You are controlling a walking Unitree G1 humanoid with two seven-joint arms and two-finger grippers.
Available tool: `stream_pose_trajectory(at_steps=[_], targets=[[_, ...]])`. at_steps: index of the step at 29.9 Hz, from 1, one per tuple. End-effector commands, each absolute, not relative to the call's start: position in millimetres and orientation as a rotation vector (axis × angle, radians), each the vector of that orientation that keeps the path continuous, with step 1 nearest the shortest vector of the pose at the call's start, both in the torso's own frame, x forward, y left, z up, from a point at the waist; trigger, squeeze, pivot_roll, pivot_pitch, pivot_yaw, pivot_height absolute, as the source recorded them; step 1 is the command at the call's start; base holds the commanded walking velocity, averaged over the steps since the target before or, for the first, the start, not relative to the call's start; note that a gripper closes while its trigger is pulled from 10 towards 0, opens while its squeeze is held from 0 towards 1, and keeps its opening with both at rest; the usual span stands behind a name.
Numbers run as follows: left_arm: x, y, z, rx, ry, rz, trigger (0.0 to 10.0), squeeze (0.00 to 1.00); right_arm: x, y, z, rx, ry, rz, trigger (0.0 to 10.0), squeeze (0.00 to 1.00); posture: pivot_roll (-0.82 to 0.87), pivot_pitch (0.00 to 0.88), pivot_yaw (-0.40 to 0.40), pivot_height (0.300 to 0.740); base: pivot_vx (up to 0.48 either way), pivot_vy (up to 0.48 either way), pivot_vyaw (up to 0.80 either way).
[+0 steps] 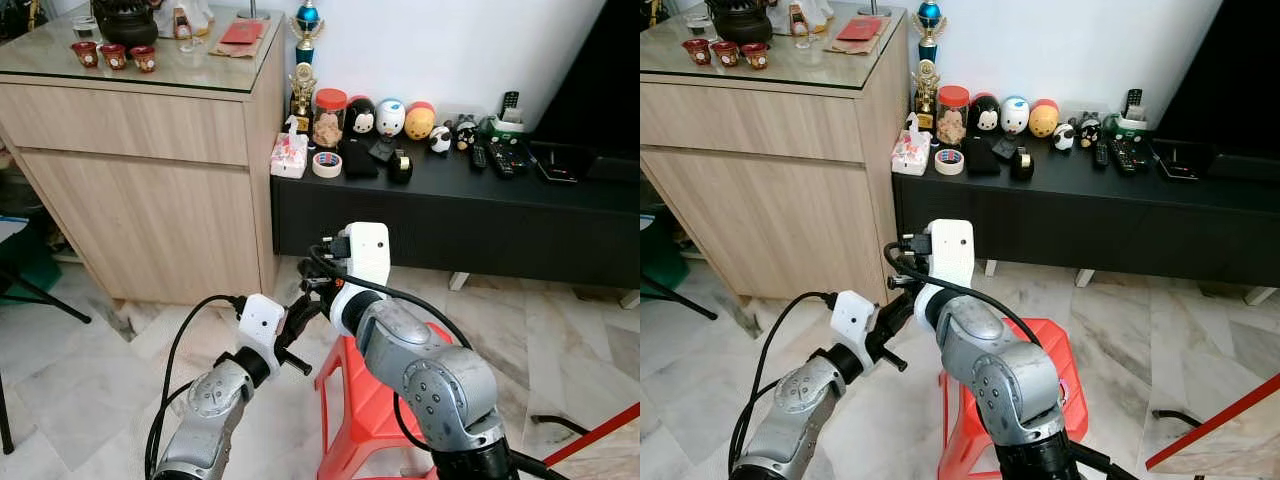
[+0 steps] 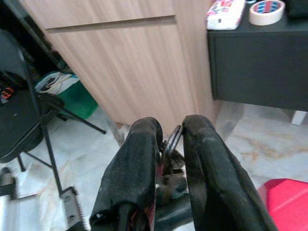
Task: Hang keys on a hook
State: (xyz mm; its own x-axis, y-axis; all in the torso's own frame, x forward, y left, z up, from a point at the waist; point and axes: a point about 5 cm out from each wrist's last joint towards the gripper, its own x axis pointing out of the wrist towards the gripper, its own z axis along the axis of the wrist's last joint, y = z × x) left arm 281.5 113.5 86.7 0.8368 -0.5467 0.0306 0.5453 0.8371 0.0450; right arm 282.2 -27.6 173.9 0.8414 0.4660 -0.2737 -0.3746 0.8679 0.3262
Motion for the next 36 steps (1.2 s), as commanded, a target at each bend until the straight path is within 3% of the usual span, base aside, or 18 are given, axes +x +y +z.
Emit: stream_pose_trajectory(at_steps=[1, 20, 27, 28, 30, 31, 36], targets=[[280.3, 113.2, 85.9, 0.044, -0.036, -0.586, 0.0, 0.00, 289.2, -41.3, 178.7, 0.264, 0.314, 0.398, 10.0, 0.00, 0.08, 0.020, -0.118, 0.740, 0.000, 0.000, 0.00], [278.3, 116.4, 85.1, 0.052, -0.030, -0.589, 0.0, 0.00, 300.0, -77.0, 166.8, 0.211, 0.303, 0.285, 10.0, 0.00, 0.09, 0.024, -0.118, 0.740, 0.000, 0.000, 0.00], [279.8, 136.2, 70.5, 0.040, 0.045, -0.482, 0.0, 0.00, 310.5, -121.3, 135.6, 0.167, 0.313, 0.124, 10.0, 0.00, 0.09, 0.025, -0.113, 0.740, 0.000, 0.000, 0.00], [279.8, 138.0, 68.9, 0.037, 0.054, -0.474, 4.1, 0.00, 310.6, -123.9, 132.1, 0.163, 0.321, 0.114, 10.0, 0.00, 0.09, 0.025, -0.113, 0.740, 0.000, 0.000, 0.00], [279.4, 141.9, 65.3, 0.041, 0.071, -0.455, 4.1, 0.00, 310.6, -128.2, 124.6, 0.156, 0.340, 0.097, 10.0, 0.00, 0.09, 0.023, -0.112, 0.740, 0.000, 0.000, 0.00], [277.4, 153.6, 54.4, 0.044, 0.113, -0.390, 10.0, 0.00, 308.2, -138.6, 99.4, 0.138, 0.397, 0.055, 10.0, 0.00, 0.09, 0.024, -0.110, 0.740, 0.000, 0.000, 0.00], [270.1, 173.7, 36.0, 0.027, 0.176, -0.261, 10.0, 0.00, 292.4, -154.1, 43.0, 0.127, 0.501, 0.001, 10.0, 0.00, 0.09, 0.025, -0.108, 0.740, 0.000, 0.000, 0.00]])
